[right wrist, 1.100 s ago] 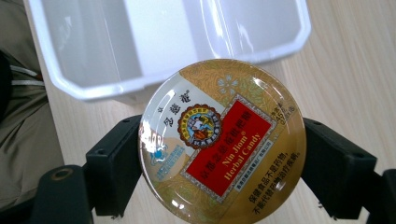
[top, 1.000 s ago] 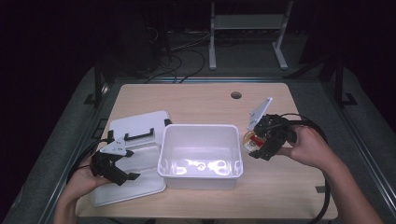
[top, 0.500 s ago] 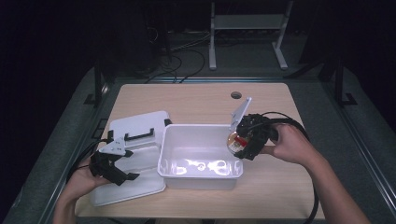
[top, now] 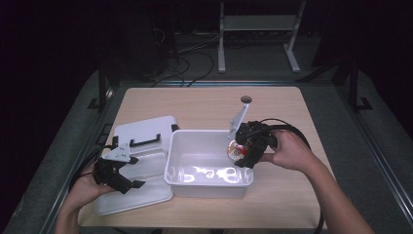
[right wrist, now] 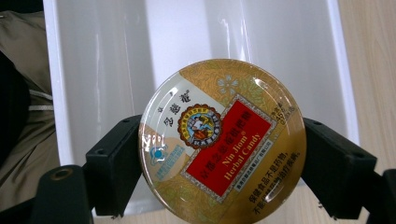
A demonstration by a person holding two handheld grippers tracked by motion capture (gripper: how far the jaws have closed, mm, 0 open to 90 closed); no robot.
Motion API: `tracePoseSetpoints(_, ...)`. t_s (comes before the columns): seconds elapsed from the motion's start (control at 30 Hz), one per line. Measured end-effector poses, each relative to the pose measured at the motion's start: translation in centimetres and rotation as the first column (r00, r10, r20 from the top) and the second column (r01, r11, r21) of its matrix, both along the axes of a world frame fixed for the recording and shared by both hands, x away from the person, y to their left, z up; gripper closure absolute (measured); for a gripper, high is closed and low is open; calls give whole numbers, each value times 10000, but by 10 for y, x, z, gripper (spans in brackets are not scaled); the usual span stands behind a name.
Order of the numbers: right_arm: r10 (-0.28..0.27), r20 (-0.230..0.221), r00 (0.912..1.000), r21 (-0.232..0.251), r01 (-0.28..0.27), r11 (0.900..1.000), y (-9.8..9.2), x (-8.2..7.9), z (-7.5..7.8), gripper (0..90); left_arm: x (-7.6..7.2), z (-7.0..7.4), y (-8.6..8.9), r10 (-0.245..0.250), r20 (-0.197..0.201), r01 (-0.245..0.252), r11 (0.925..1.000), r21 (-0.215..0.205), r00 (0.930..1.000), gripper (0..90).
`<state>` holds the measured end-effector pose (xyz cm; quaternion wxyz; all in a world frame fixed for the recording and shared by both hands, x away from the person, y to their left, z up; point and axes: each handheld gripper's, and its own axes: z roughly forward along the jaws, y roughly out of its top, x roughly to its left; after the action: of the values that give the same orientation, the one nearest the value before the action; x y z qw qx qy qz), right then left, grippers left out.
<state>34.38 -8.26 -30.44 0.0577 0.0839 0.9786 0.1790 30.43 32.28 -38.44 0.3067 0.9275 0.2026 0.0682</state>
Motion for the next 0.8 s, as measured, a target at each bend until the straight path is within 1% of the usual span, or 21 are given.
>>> tracePoseSetpoints(0.13, 28, -44, 10000, 27, -28, 10000, 5, 1, -5, 197, 0, 0, 0, 2, -16, -2, 10000, -17, 10000, 139)
tracePoseSetpoints(0.2, 69, -13, 10000, -61, -69, 10000, 7, 1, -7, 197, 0, -1, 1, 7, -4, -7, 10000, -11, 10000, 134)
tracePoseSetpoints(0.33, 116, -11, 9999, -53, -116, 9999, 12, 2, -10, 197, 0, -1, 1, 15, 14, -15, 10000, -32, 10000, 133)
tracePoseSetpoints(0.43, 54, -114, 9999, 21, -54, 10000, 14, 3, -13, 197, 0, -1, 1, -2, 19, 2, 10000, -34, 10000, 133)
tracePoseSetpoints(0.8, 5, -379, 9993, -19, -6, 10000, 18, 6, -32, 197, 0, -2, 1, 6, -8, -6, 10000, -2, 10000, 131)
